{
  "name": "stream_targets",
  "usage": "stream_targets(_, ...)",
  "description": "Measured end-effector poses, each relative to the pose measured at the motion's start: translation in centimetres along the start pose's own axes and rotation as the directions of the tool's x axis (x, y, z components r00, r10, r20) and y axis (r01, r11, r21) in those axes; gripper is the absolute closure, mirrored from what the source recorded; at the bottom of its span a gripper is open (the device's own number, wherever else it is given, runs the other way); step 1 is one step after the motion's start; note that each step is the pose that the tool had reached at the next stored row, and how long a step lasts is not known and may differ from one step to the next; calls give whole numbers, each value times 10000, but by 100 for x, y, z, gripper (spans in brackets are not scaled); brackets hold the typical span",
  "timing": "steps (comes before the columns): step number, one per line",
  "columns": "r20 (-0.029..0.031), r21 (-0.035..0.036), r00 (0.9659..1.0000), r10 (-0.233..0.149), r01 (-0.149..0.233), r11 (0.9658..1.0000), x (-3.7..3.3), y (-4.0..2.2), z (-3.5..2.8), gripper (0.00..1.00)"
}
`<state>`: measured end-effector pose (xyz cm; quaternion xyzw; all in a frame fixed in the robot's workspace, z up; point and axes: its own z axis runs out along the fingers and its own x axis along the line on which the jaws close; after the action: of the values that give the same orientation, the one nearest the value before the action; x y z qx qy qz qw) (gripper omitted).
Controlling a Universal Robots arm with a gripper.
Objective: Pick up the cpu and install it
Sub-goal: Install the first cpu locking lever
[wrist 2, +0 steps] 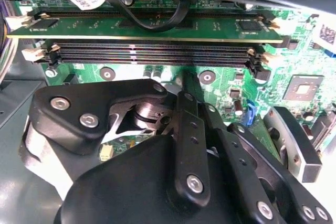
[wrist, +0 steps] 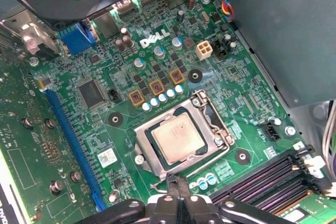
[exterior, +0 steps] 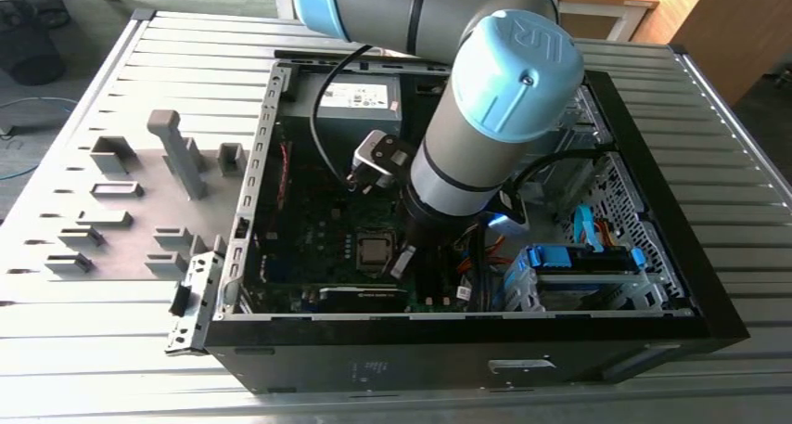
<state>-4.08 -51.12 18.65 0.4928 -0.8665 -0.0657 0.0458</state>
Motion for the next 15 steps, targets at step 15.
stream_targets(15,0,0,10000,4,-4,10000,1,63,-375,89)
